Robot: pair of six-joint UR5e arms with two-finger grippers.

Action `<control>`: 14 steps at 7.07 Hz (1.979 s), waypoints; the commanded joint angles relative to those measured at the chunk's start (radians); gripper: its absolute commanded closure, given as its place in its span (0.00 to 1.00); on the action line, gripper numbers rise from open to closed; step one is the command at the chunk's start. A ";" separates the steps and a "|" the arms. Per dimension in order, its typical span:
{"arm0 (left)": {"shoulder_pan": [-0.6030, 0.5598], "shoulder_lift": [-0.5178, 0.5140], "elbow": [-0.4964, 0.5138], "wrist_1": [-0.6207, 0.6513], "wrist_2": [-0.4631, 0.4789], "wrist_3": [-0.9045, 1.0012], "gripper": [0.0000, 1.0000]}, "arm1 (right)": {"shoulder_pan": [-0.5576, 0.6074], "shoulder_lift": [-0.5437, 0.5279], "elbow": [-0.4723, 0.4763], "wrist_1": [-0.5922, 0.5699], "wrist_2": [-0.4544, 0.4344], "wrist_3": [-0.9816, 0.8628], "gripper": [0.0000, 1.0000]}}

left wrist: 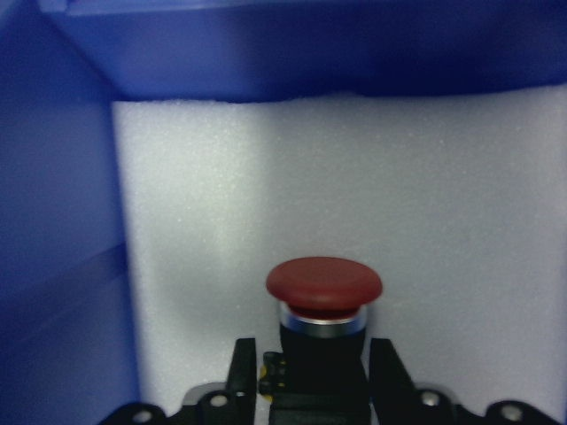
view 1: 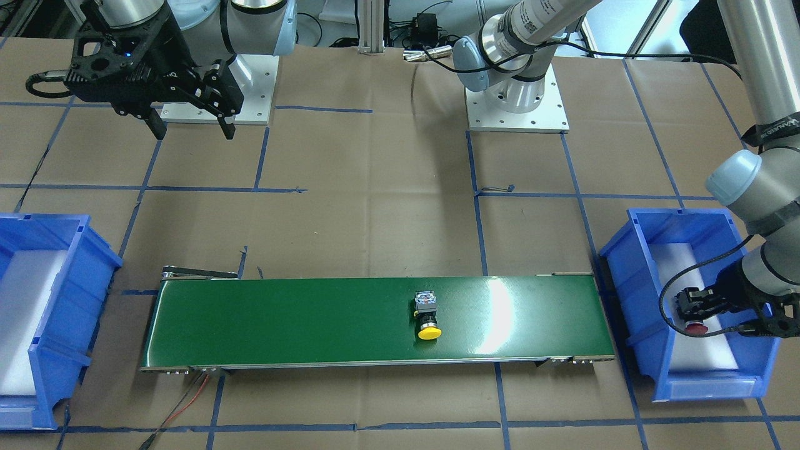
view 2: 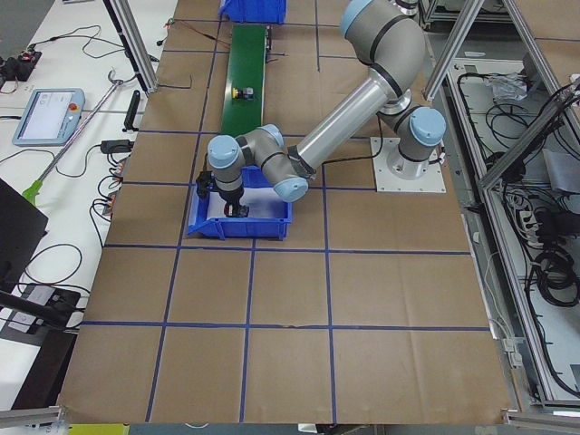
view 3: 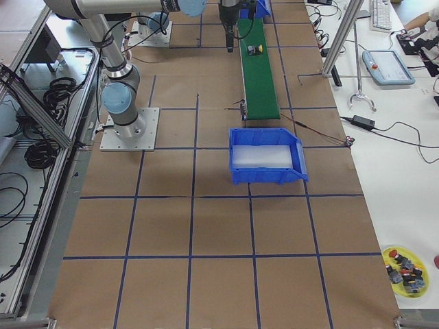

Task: Transport two buttons from left to right
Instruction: 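Lower the left gripper into the bin and grasp the red-capped button, then carry the red button onto the conveyor's near end and lower it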

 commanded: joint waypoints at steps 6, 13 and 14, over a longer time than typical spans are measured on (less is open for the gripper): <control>-0.013 0.169 0.283 -0.517 0.005 -0.004 1.00 | 0.000 0.000 0.002 0.003 0.000 0.004 0.00; -0.351 0.208 0.257 -0.525 0.013 -0.450 1.00 | 0.000 0.000 0.005 0.001 -0.002 0.004 0.00; -0.356 0.201 0.257 -0.524 0.012 -0.461 1.00 | 0.002 0.000 0.002 0.003 0.000 0.004 0.00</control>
